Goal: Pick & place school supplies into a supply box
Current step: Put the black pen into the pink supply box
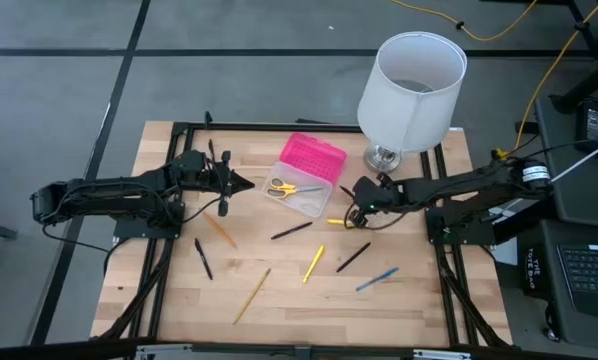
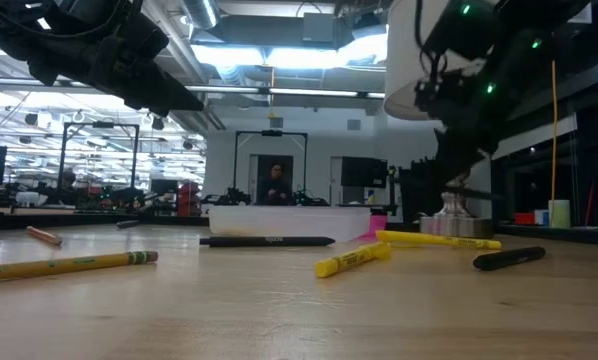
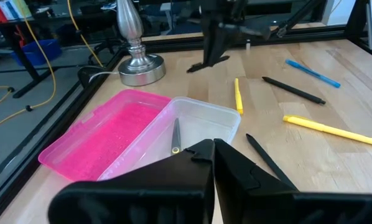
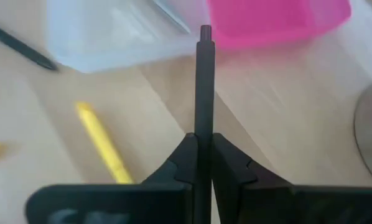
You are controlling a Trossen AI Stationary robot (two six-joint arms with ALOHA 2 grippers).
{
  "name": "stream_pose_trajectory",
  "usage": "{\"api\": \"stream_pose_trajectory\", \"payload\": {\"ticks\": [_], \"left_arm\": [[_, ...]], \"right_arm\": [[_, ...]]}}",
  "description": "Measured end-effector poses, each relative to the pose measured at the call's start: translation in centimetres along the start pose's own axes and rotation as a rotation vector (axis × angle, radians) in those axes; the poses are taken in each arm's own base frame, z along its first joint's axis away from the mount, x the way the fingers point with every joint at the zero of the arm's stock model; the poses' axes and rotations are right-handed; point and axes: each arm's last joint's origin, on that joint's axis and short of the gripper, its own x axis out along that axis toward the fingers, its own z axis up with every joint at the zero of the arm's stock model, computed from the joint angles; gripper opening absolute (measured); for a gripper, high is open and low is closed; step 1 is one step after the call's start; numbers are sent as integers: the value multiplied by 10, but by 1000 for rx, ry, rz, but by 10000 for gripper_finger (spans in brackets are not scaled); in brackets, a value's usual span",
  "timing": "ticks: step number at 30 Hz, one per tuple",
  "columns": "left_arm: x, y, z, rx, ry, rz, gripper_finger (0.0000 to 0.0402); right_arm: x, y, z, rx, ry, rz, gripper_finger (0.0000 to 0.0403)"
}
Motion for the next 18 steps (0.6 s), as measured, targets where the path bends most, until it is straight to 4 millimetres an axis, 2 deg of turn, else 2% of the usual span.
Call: {"api": "stream_pose_trajectory", "payload": {"ticks": [10,18], "left_arm": [[0,0,0,0,0,0,3],[0,0,0,0,0,2,5]], "right_arm": [[-20,27,10,-64,-219,164,29],[-23,34,16,-135,-365,219,29]]}}
